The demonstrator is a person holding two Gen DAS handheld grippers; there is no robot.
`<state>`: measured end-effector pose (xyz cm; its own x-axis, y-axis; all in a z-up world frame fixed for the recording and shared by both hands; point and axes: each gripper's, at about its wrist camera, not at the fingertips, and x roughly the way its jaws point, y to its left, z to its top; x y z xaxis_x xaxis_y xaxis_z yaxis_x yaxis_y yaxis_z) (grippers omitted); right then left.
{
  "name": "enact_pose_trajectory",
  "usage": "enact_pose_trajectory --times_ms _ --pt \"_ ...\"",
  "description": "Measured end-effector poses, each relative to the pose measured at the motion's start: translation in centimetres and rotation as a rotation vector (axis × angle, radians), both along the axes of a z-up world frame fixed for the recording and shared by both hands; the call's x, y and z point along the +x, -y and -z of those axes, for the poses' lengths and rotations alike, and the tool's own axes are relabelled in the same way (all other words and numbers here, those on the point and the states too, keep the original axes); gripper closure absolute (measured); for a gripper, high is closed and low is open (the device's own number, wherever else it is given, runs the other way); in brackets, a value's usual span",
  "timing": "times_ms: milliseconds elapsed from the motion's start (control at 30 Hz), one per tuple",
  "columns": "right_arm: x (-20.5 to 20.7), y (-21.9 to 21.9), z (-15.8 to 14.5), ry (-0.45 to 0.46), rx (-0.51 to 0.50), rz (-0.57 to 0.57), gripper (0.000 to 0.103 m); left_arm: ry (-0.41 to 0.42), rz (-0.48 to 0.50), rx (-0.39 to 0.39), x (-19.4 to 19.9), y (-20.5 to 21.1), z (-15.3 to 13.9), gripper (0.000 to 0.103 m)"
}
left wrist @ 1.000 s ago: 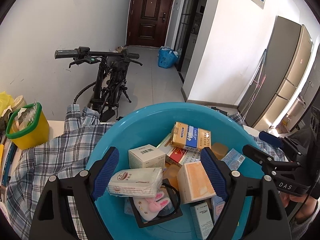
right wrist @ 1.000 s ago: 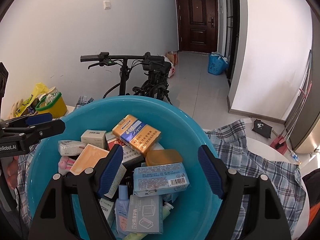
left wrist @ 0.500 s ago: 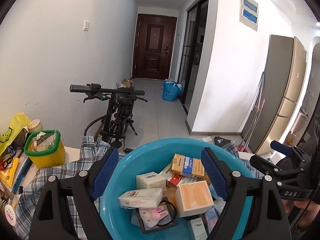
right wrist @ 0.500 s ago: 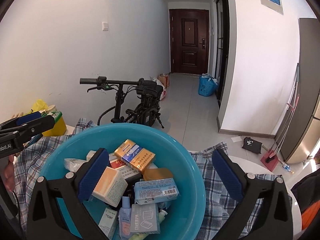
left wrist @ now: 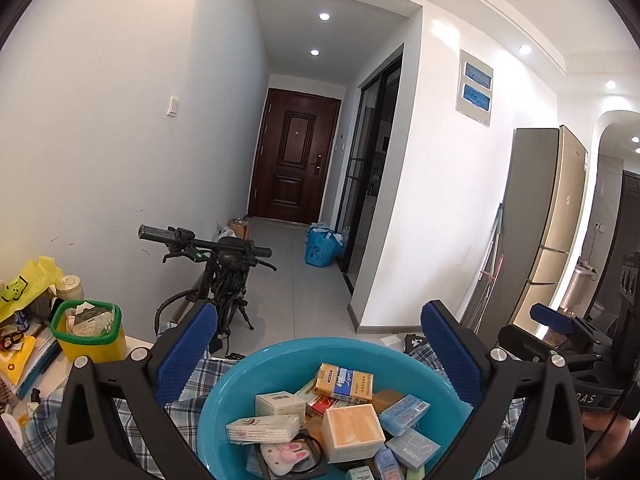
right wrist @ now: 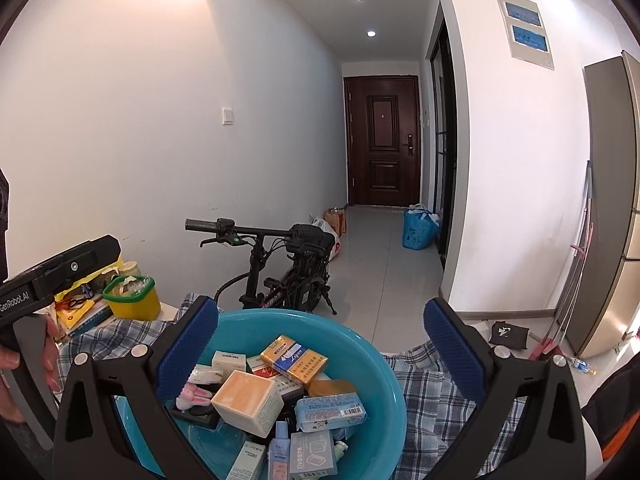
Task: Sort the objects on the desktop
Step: 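Raise both tools up and away from the turquoise basin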
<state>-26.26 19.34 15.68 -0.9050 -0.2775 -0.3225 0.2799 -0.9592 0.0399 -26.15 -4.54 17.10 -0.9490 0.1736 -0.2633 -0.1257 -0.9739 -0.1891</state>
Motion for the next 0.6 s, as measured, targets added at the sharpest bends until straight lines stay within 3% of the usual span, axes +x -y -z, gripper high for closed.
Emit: enact_pose_trajectory --times_ms 367,600 --pt "2.9 -0.3 -1.0 -0.100 -0.069 0.002 0.001 -0.062 0.013 0.015 2.7 -0.4 -1.2 0.000" --pt "3.5 -0.9 -0.2 -0.069 -0.063 0.001 0.001 -0.063 0.038 0.017 3.4 -1.1 -1.4 0.000"
